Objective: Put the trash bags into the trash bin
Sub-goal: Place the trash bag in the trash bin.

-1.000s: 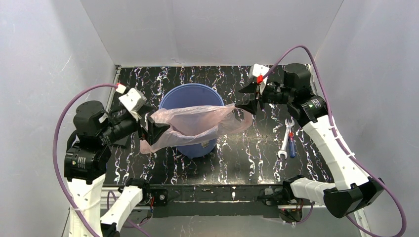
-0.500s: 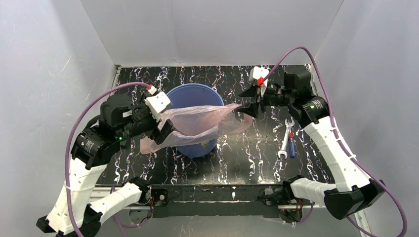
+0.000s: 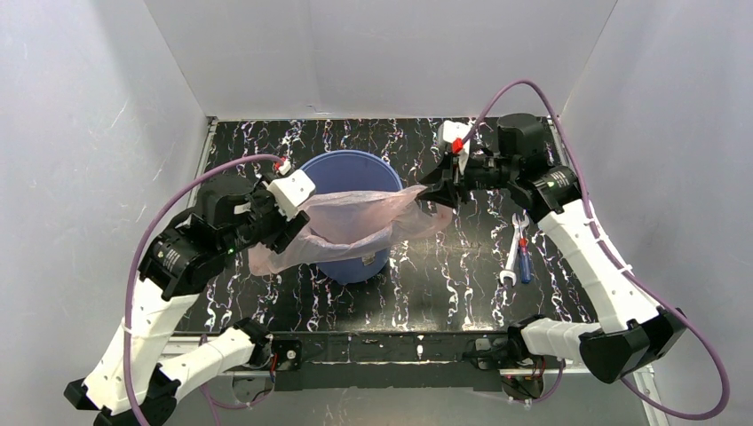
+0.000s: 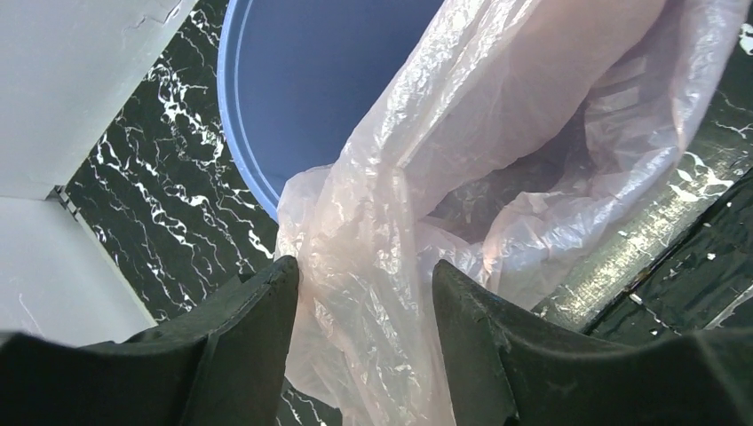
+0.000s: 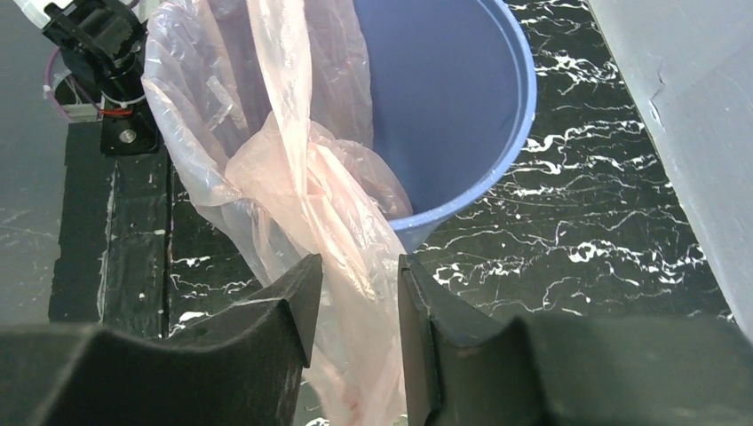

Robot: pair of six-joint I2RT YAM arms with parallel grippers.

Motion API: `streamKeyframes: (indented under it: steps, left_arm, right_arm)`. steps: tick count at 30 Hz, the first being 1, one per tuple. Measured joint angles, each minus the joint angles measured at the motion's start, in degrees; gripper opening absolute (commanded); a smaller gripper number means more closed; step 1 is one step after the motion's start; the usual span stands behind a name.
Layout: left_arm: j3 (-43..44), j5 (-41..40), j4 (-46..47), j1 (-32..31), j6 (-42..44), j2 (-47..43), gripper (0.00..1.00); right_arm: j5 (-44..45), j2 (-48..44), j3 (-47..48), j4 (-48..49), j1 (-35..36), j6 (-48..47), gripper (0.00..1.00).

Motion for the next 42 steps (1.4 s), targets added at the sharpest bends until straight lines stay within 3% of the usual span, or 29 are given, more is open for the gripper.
streamKeyframes:
  steps: [2, 4, 7, 12, 16, 21, 25, 28, 31, 32, 35, 42]
  left_arm:
    - [-0.2, -0.6, 0.0, 0.0, 0.1, 0.5, 0.57]
    - [-0.3, -1.1, 0.1, 0.0, 0.2, 1.0, 0.67]
    - [-0.5, -1.2, 0.1, 0.0, 0.3, 1.5, 0.66]
    - [-0.5, -2.2, 0.1, -0.1, 0.4, 1.5, 0.45]
    - [-0.5, -4.3, 0.1, -0.1, 0.4, 1.5, 0.26]
    - [-0.5, -5.8, 0.3, -0.1, 0.6, 1.2, 0.11]
    - [-0.5, -5.9, 0.3, -0.1, 0.5, 1.4, 0.01]
    - [-0.5, -5.9, 0.3, -0.1, 0.5, 1.5, 0.0]
    - [-0.5, -6.0, 0.3, -0.1, 0.3, 1.5, 0.0]
    - [-0.5, -6.1, 0.3, -0.1, 0.2, 1.6, 0.0]
    - [-0.5, -6.1, 0.3, -0.1, -0.3, 1.7, 0.0]
    - [-0.4, -7.1, 0.4, -0.1, -1.6, 2.1, 0.0]
  right_arm:
    - [0.2, 0.8, 0.6, -0.3, 1.1, -0.5, 0.4]
    - [0.3, 1.7, 1.1, -0.8, 2.0, -0.8, 0.4]
    - [0.9, 2.4, 1.2, -1.4, 2.8, -0.9, 0.4]
    - [2.1, 2.4, 1.2, -1.8, 2.9, -1.3, 0.38]
    - [3.7, 2.3, 1.2, -2.1, 2.9, -1.7, 0.54]
    - [3.8, 1.8, 1.7, -2.0, 2.9, -1.8, 0.57]
    - [3.1, 1.7, 2.7, -2.0, 2.9, -1.7, 0.52]
    - [2.7, 1.8, 3.4, -2.1, 3.1, -1.9, 0.37]
    - [1.8, 2.3, 4.2, -2.2, 3.4, -1.8, 0.36]
    - [1.6, 2.7, 4.5, -2.3, 3.5, -1.7, 0.38]
    - [1.3, 3.2, 4.6, -2.7, 3.8, -1.6, 0.57]
    - [1.2, 3.3, 4.9, -2.8, 4.5, -1.0, 0.62]
